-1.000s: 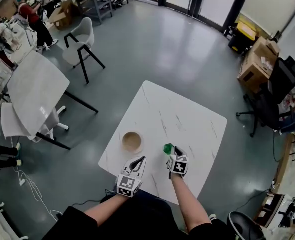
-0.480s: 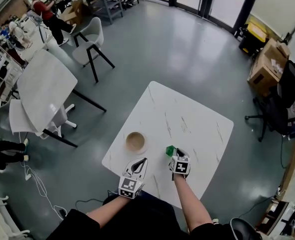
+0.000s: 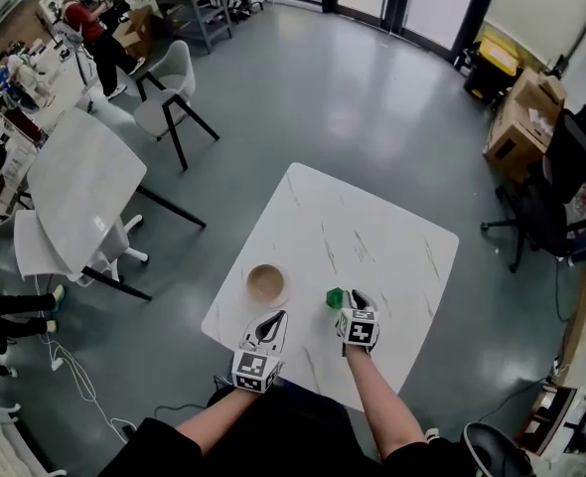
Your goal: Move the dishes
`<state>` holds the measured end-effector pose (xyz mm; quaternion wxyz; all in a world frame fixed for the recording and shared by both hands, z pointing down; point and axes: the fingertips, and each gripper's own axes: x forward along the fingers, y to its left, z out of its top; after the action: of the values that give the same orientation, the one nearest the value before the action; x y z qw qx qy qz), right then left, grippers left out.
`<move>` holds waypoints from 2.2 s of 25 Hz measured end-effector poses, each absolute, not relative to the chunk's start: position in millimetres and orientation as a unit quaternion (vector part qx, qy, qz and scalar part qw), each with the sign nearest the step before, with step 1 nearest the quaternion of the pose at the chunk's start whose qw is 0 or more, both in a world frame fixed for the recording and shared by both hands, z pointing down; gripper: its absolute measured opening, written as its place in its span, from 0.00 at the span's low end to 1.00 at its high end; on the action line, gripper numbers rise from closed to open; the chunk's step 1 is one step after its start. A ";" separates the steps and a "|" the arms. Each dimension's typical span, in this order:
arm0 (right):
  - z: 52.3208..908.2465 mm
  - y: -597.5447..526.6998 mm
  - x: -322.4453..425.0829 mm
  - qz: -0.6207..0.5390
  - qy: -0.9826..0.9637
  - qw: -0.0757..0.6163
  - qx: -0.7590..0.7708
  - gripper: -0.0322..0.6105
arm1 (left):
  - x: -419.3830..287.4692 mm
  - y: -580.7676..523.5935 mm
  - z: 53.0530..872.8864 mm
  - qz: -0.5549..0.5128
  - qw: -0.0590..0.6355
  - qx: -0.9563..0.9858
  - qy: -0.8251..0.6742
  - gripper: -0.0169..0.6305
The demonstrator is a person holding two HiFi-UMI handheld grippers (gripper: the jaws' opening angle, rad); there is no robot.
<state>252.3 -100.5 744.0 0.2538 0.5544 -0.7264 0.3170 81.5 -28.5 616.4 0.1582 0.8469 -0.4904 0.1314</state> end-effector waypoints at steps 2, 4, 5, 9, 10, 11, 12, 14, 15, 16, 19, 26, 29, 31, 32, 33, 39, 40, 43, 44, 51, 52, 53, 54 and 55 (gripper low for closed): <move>729.9 -100.6 253.3 0.314 -0.724 0.242 0.564 0.18 | 77.7 -31.6 615.9 0.126 0.161 0.848 -0.489 0.05; 716.9 -100.0 247.5 0.307 -0.726 0.233 0.570 0.18 | 70.5 -39.5 614.9 0.114 0.169 0.847 -0.492 0.05; 710.2 -99.3 240.9 0.301 -0.728 0.231 0.570 0.18 | 66.0 -44.2 614.3 0.108 0.172 0.846 -0.492 0.05; 688.8 -93.4 211.6 0.281 -0.740 0.230 0.566 0.18 | 58.0 -59.1 610.6 0.096 0.171 0.857 -0.477 0.05; 685.7 -92.6 206.3 0.279 -0.741 0.230 0.566 0.18 | 57.5 -62.5 609.4 0.094 0.170 0.860 -0.472 0.05; 683.4 -92.2 200.5 0.278 -0.741 0.230 0.566 0.18 | 55.7 -65.5 608.3 0.092 0.169 0.863 -0.468 0.05; 681.7 -92.1 194.1 0.278 -0.741 0.229 0.567 0.17 | 52.5 -67.9 607.7 0.091 0.169 0.865 -0.464 0.05; 679.0 -92.6 180.4 0.280 -0.740 0.225 0.569 0.17 | 43.1 -71.8 607.9 0.090 0.171 0.867 -0.459 0.05; 677.9 -93.1 173.5 0.282 -0.739 0.224 0.570 0.16 | 37.3 -73.9 608.3 0.090 0.173 0.868 -0.457 0.05; 677.0 -93.6 166.3 0.284 -0.738 0.223 0.571 0.16 | 30.7 -76.2 608.5 0.091 0.175 0.868 -0.455 0.05; 675.8 -94.6 141.1 0.289 -0.739 0.218 0.568 0.12 | 7.7 -83.3 610.3 0.092 0.177 0.870 -0.451 0.05; 694.4 -94.0 88.6 0.301 -0.732 0.236 0.564 0.11 | -36.3 -96.3 625.7 0.102 0.186 0.879 -0.427 0.05; 716.1 -90.8 71.7 0.295 -0.728 0.275 0.555 0.11 | -47.3 -99.2 633.1 0.113 0.190 0.887 -0.405 0.05; 730.6 -88.8 62.9 0.308 -0.720 0.286 0.552 0.11 | -51.8 -100.5 636.8 0.122 0.189 0.894 -0.388 0.05; 737.4 -88.6 59.9 0.316 -0.716 0.288 0.552 0.11 | -53.5 -101.9 638.6 0.125 0.188 0.897 -0.379 0.05; 743.9 -89.1 57.5 0.325 -0.711 0.289 0.553 0.11 | -54.9 -103.6 640.7 0.128 0.187 0.900 -0.372 0.05; 771.6 -93.7 51.4 0.393 -0.670 0.267 0.570 0.13 | -63.0 -116.1 648.6 0.135 0.194 0.908 -0.345 0.05; 774.4 -95.1 51.6 0.399 -0.665 0.266 0.572 0.14 | -63.4 -117.7 649.1 0.137 0.192 0.910 -0.341 0.05; 783.1 -96.3 51.5 0.426 -0.649 0.259 0.575 0.16 | -65.4 -121.7 648.2 0.139 0.191 0.913 -0.332 0.05; 786.5 -96.5 51.3 0.435 -0.644 0.256 0.575 0.17 | -66.8 -123.1 648.7 0.140 0.192 0.913 -0.331 0.05; 805.8 -101.0 48.9 0.473 -0.616 0.235 0.584 0.17 | -75.7 -135.0 654.9 0.143 0.201 0.908 -0.338 0.05; 807.9 -100.3 48.2 0.483 -0.612 0.228 0.584 0.17 | -75.9 -134.2 656.2 0.146 0.201 0.909 -0.336 0.05; 810.0 -99.4 47.4 0.490 -0.608 0.222 0.583 0.17 | -76.0 -133.3 657.0 0.148 0.201 0.909 -0.335 0.05; 812.0 -98.5 46.6 0.495 -0.606 0.220 0.582 0.17 | -76.4 -132.6 657.5 0.149 0.201 0.909 -0.334 0.05; 813.8 -98.1 46.1 0.497 -0.605 0.220 0.582 0.17 | -76.9 -132.3 657.6 0.149 0.201 0.909 -0.334 0.05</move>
<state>46.1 -98.1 813.8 0.2198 0.5817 -0.6050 0.4973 -76.9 -132.3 657.6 0.2009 0.9089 -0.3336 0.1494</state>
